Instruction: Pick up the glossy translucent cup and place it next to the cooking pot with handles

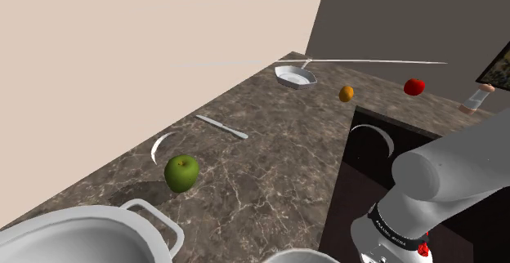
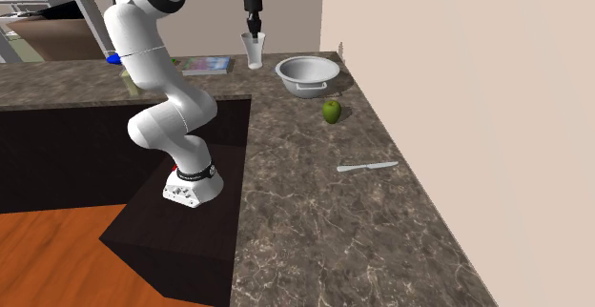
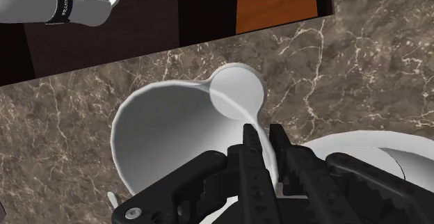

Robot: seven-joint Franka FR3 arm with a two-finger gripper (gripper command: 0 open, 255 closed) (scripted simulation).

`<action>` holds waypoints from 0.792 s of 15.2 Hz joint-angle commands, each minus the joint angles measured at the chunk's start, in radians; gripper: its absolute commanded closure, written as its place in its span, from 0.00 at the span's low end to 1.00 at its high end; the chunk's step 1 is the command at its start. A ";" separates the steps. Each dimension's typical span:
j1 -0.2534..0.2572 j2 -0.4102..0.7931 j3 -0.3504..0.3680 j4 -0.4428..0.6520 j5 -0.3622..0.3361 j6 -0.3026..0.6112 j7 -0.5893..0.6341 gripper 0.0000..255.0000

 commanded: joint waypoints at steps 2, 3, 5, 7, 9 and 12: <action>-0.006 -0.014 0.012 -0.019 0.017 0.025 0.002 1.00; -0.001 -0.012 0.011 -0.035 0.016 0.039 0.004 1.00; 0.009 -0.010 0.009 -0.065 0.015 0.066 0.007 1.00; 0.017 -0.009 0.008 -0.094 0.015 0.094 0.009 1.00; 0.022 -0.010 0.009 -0.121 0.017 0.120 0.010 1.00; 0.026 -0.014 0.011 -0.160 0.022 0.159 0.009 1.00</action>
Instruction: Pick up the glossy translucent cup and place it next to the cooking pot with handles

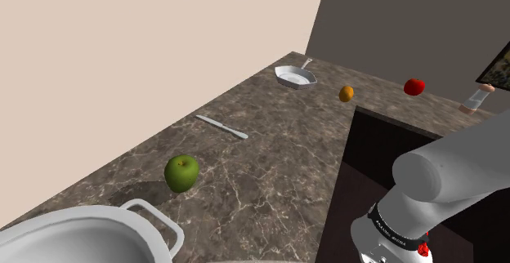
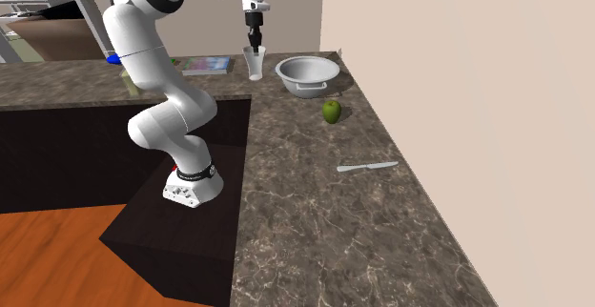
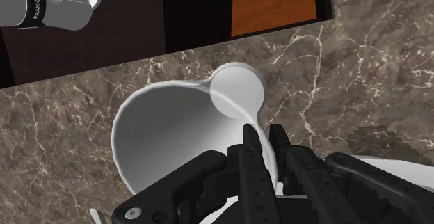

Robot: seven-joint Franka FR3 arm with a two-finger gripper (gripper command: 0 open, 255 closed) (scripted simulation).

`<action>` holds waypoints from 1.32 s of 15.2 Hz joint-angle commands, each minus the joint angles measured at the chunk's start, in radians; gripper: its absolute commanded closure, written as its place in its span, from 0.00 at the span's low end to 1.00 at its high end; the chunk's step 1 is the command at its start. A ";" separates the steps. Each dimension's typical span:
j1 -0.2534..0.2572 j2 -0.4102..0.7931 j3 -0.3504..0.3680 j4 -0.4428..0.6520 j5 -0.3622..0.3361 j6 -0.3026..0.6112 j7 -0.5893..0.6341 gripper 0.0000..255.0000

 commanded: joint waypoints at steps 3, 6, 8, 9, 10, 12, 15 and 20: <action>0.006 -0.005 0.004 -0.055 0.006 0.055 -0.001 1.00; 0.003 -0.014 0.012 -0.089 0.016 0.093 -0.005 1.00; -0.001 -0.022 0.019 -0.110 0.024 0.117 -0.008 1.00; -0.004 -0.026 0.023 -0.120 0.028 0.129 -0.010 1.00; -0.007 -0.031 0.027 -0.130 0.033 0.141 -0.012 1.00; -0.014 -0.040 0.036 -0.149 0.043 0.164 -0.017 1.00; -0.026 -0.057 0.051 -0.176 0.059 0.199 -0.025 1.00; -0.050 -0.088 0.081 -0.216 0.089 0.255 -0.041 1.00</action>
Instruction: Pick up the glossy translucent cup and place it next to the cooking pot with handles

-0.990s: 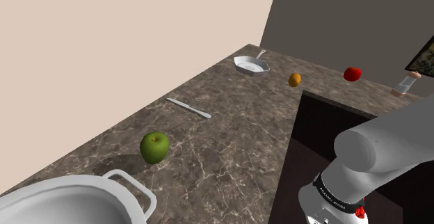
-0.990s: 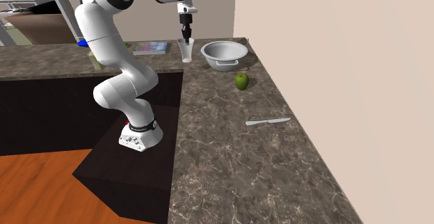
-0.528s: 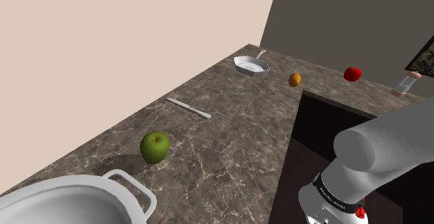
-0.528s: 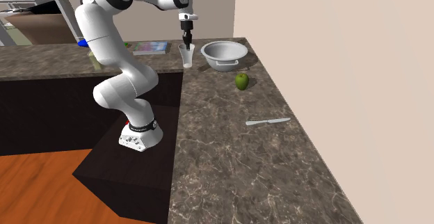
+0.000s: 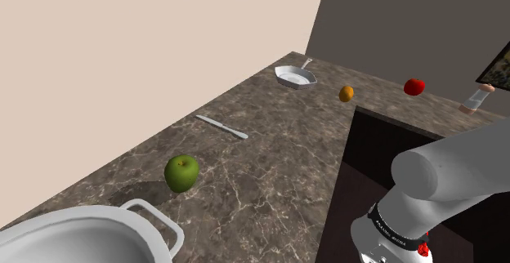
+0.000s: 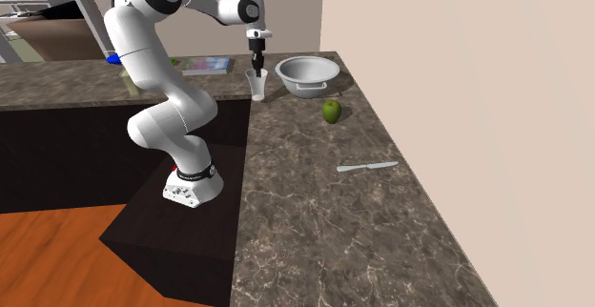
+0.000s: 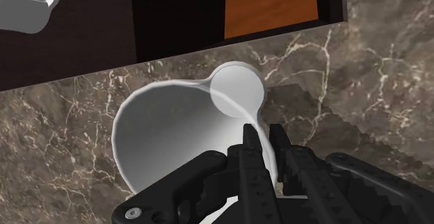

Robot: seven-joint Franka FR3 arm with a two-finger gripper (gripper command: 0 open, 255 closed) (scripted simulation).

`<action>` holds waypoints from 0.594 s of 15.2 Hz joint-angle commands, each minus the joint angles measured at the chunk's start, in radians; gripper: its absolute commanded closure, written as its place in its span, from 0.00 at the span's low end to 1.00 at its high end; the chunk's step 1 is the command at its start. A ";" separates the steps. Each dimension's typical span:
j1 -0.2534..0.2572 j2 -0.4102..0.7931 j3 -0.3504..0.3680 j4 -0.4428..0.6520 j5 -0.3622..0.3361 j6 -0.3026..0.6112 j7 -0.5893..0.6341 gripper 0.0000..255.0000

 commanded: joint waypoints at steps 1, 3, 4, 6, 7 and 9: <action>-0.006 -0.009 0.009 -0.017 0.010 0.022 -0.005 1.00; -0.017 -0.023 0.023 -0.031 0.024 0.044 -0.012 1.00; -0.023 -0.030 0.030 -0.037 0.030 0.055 -0.015 1.00; -0.023 -0.030 0.030 -0.037 0.030 0.055 -0.015 1.00; -0.023 -0.030 0.030 -0.037 0.030 0.055 -0.015 1.00; -0.023 -0.030 0.030 -0.037 0.030 0.055 -0.015 1.00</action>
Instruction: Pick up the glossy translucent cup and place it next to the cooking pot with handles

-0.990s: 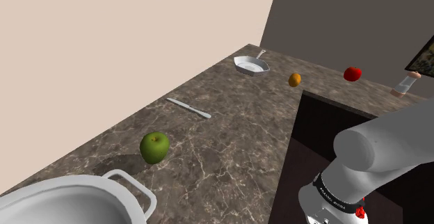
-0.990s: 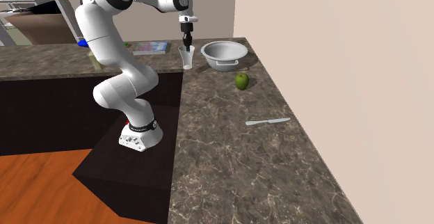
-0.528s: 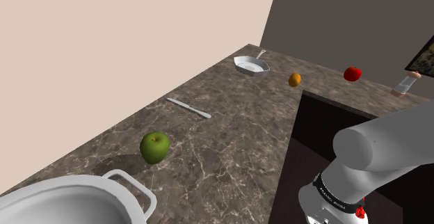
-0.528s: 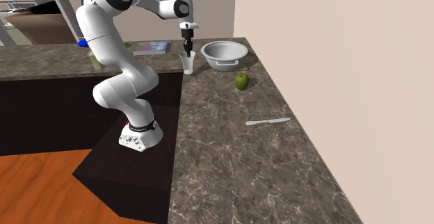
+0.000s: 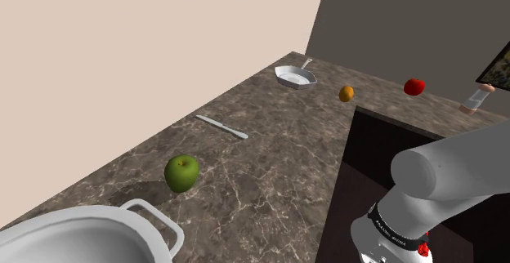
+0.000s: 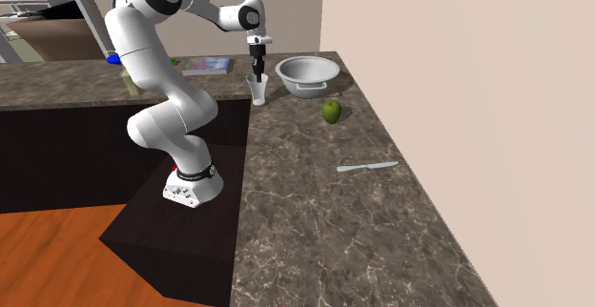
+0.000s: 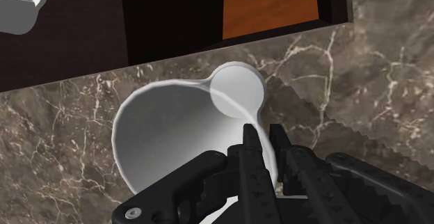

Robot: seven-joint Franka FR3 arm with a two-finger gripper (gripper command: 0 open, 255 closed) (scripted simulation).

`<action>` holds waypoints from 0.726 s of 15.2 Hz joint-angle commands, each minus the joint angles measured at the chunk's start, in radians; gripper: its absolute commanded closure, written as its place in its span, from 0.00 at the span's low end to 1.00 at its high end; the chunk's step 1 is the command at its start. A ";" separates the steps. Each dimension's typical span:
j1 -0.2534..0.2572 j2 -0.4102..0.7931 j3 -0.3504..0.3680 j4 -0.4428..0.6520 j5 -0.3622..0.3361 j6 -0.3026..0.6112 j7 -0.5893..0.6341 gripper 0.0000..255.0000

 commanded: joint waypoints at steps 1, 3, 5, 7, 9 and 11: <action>0.000 0.000 0.000 0.000 0.000 0.000 0.000 1.00; 0.000 0.000 0.000 0.000 0.000 0.000 0.000 1.00; 0.000 0.000 0.000 0.000 0.000 0.000 0.000 0.00; 0.000 0.000 0.000 0.000 0.000 0.000 0.000 0.00; 0.000 0.000 0.000 0.000 0.000 0.000 0.000 0.00; -0.003 0.008 -0.009 0.062 -0.014 -0.063 0.010 0.00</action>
